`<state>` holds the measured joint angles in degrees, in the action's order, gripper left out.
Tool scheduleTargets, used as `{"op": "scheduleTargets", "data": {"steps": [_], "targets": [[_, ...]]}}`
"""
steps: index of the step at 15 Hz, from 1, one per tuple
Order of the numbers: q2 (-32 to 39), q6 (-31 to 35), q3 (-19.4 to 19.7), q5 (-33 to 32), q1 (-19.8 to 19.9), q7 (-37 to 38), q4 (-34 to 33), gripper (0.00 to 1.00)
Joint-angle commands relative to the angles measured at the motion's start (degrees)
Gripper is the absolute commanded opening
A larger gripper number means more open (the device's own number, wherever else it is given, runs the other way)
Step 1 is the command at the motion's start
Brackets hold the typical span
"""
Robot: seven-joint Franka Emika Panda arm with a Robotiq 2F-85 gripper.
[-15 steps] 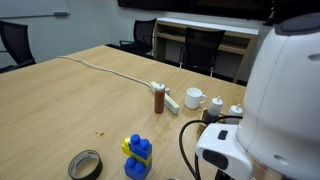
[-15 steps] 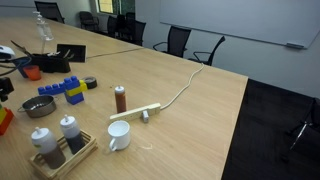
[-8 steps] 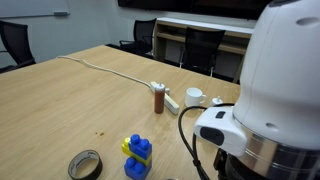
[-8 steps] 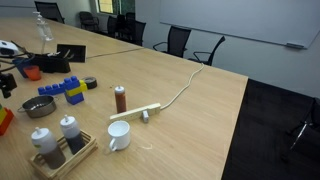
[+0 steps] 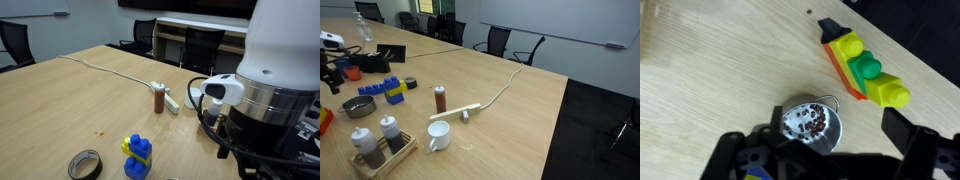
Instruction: Get the small yellow building block and put it on top of the building blocks on the left
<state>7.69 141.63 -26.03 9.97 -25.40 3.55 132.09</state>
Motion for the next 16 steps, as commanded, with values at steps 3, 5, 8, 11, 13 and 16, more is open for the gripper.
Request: {"op": "scheduleTargets", "data": {"steps": [3,5,8,11,13,16], "targets": [[-3.73,1.10,1.09,3.51,1.32,1.52,4.48,1.00],[-2.11,0.03,1.32,1.88,1.07,1.12,2.96,1.00],[-2.15,0.07,1.34,2.02,1.08,1.43,3.11,1.00],[-2.16,0.07,1.35,2.02,1.08,1.51,3.11,1.00],[-2.16,0.08,1.35,2.02,1.08,1.52,3.11,1.00],[-2.16,0.08,1.35,2.03,1.08,1.53,3.11,1.00]]}}
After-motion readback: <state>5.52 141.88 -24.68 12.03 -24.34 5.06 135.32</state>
